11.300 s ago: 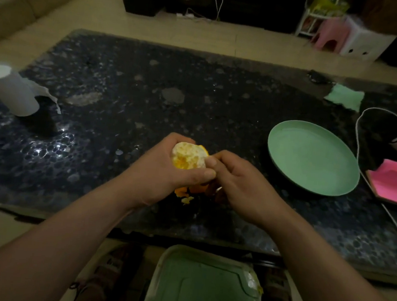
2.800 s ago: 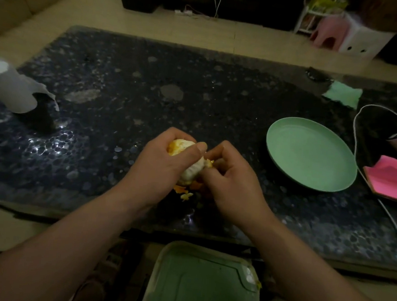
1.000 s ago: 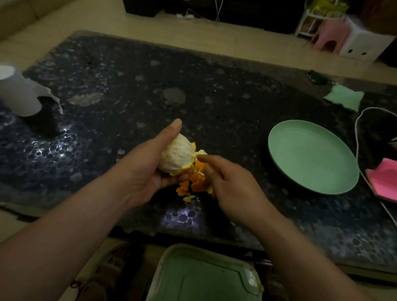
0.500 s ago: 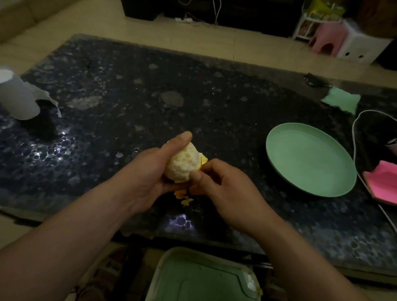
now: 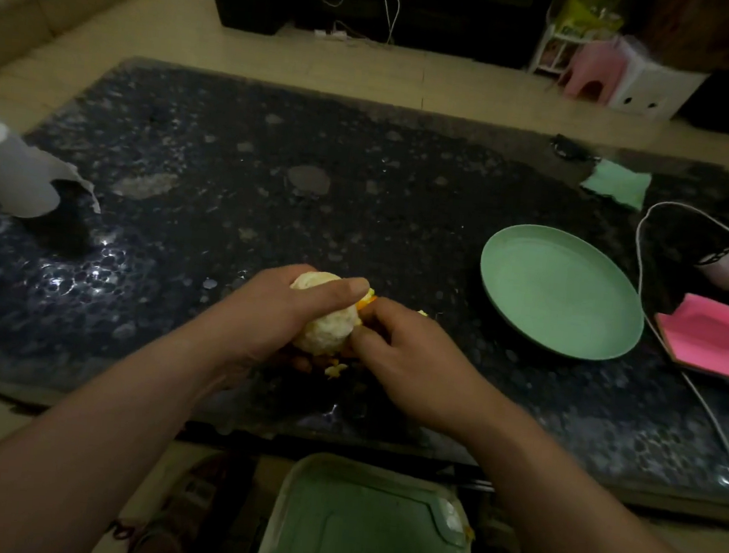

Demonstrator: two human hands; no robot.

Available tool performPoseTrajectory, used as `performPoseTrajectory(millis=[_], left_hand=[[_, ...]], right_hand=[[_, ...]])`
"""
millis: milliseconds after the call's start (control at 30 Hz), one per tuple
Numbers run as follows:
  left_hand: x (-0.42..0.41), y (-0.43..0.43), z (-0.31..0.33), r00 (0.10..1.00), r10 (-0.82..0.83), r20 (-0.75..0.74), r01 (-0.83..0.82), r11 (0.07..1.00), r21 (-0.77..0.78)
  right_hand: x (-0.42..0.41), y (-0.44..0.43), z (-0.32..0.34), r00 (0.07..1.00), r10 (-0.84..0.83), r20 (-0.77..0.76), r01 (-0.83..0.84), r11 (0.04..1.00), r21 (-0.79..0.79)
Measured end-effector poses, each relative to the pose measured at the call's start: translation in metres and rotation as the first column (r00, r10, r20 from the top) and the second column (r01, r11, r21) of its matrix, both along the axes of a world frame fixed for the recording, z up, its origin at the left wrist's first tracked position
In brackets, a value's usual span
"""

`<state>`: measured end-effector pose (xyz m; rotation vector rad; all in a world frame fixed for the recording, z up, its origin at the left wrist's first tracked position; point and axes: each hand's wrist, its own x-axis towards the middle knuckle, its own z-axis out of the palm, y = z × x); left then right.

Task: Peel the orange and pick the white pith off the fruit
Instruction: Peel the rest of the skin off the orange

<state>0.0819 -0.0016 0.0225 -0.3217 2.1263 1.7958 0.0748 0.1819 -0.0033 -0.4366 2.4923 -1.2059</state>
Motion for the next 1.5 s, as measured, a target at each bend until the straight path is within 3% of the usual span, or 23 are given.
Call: performPoseTrajectory(millis=[367, 533, 800, 1000, 1200, 1300, 1400, 1500], left_hand=[[-0.001, 0.01, -0.012, 0.983, 0.119, -0.141, -0.117, 0.993, 0.025], [-0.003, 0.007, -0.013, 0.98, 0.184, -0.069, -0.172, 0.973, 0.156], [-0.001, 0.01, -0.008, 0.974, 0.225, -0.02, -0.211, 0.937, 0.277], [0.0, 0.012, -0.014, 0.96, 0.259, -0.106, -0.237, 0.954, 0.183], [-0.001, 0.012, -0.011, 0.952, 0.297, -0.074, -0.272, 0.932, 0.241], [0.0, 0.015, -0.014, 0.943, 0.293, -0.155, -0.27, 0.951, 0.152], [0.003, 0.018, -0.016, 0.94, 0.248, -0.235, -0.237, 0.969, 0.072], [0.003, 0.017, -0.015, 0.947, 0.243, -0.211, -0.23, 0.969, 0.085]], right_hand=[[-0.001, -0.004, 0.006, 0.987, -0.135, 0.092, 0.148, 0.977, -0.155], [0.003, -0.007, 0.002, 0.978, -0.15, 0.147, 0.184, 0.95, -0.251], [0.006, -0.013, -0.001, 0.979, -0.202, 0.033, 0.203, 0.941, -0.271], [0.004, -0.017, -0.002, 0.974, -0.227, 0.013, 0.224, 0.95, -0.217], [0.003, -0.015, 0.001, 0.955, -0.209, 0.21, 0.273, 0.896, -0.351], [0.003, -0.014, 0.002, 0.941, -0.147, 0.304, 0.256, 0.897, -0.361], [0.002, -0.012, 0.003, 0.951, -0.154, 0.267, 0.247, 0.899, -0.361], [0.001, -0.01, 0.0, 0.969, -0.17, 0.178, 0.227, 0.899, -0.376]])
